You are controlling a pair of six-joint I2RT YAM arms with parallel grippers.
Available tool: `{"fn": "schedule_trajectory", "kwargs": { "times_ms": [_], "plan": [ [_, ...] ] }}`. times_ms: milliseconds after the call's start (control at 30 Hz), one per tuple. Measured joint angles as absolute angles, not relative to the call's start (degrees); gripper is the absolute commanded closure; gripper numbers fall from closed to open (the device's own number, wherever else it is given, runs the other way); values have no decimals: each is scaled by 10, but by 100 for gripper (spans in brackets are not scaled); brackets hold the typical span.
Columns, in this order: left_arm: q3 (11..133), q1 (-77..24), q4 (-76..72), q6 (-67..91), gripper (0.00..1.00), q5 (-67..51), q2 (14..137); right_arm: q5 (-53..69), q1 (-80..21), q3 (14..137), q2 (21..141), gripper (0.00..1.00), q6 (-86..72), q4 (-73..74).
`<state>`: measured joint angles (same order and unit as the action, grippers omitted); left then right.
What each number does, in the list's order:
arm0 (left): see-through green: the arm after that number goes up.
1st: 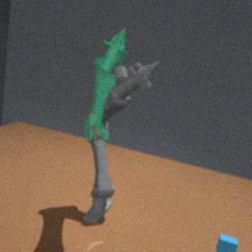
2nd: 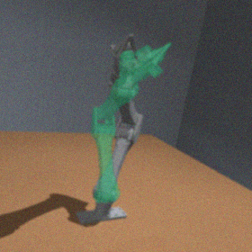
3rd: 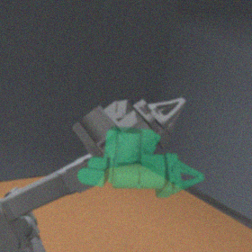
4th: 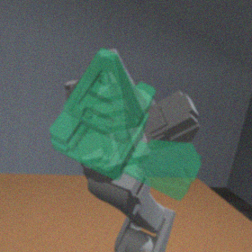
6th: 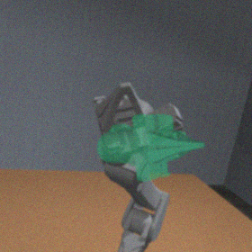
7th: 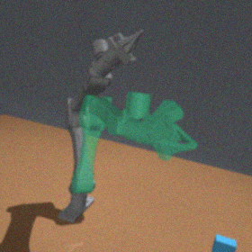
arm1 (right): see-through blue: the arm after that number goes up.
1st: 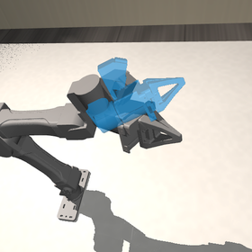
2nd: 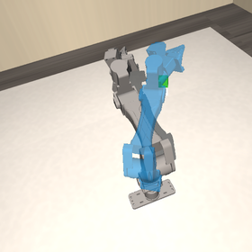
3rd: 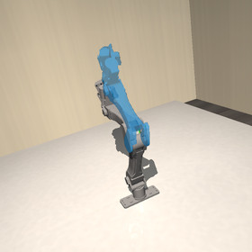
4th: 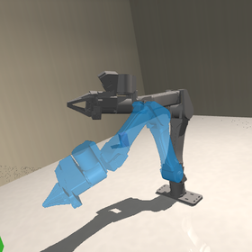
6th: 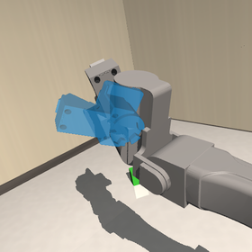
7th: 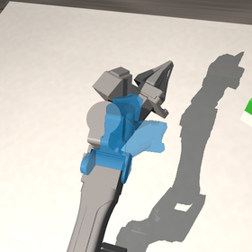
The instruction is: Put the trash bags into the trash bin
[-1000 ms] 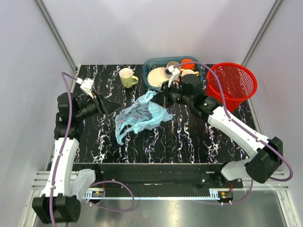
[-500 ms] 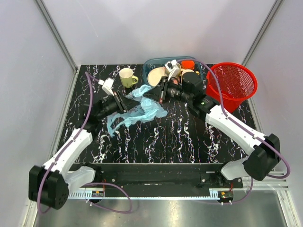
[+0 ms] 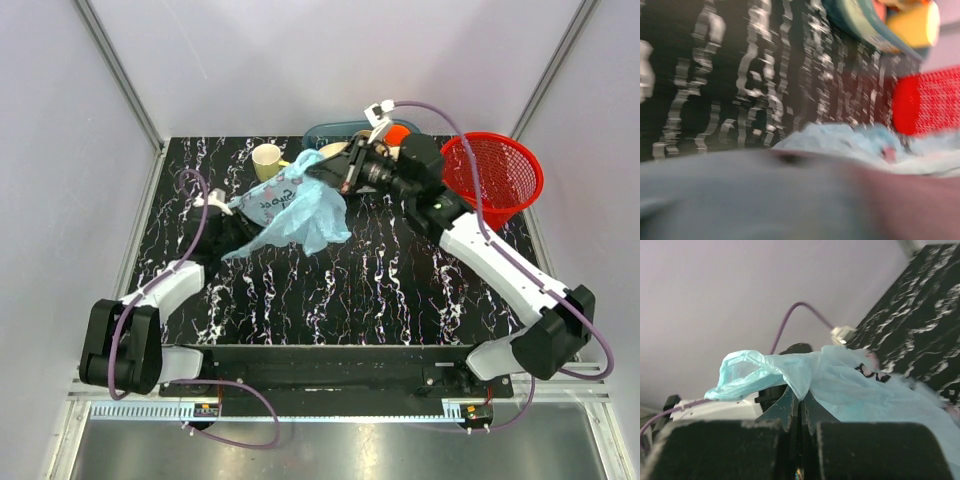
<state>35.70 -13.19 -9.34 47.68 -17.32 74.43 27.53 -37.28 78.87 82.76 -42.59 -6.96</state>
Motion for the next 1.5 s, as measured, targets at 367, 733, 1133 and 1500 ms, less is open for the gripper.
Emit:
{"fn": "schedule_trajectory", "kwargs": {
  "times_ms": [367, 733, 1133, 1500],
  "plan": [
    [365, -82, -26, 298, 34, -236, 600, 201, -314, 753, 772, 100, -340, 36],
    [449, -68, 79, 224, 54, -309, 484, 207, -314, 621, 781, 100, -281, 43],
    [395, -179, 56, 211, 28, -361, 585, 262, -315, 603, 822, 100, -314, -12],
    [484, -17, 94, 213, 1, -396, 531, 249, -315, 588, 820, 100, -315, -3]
  ]
}}
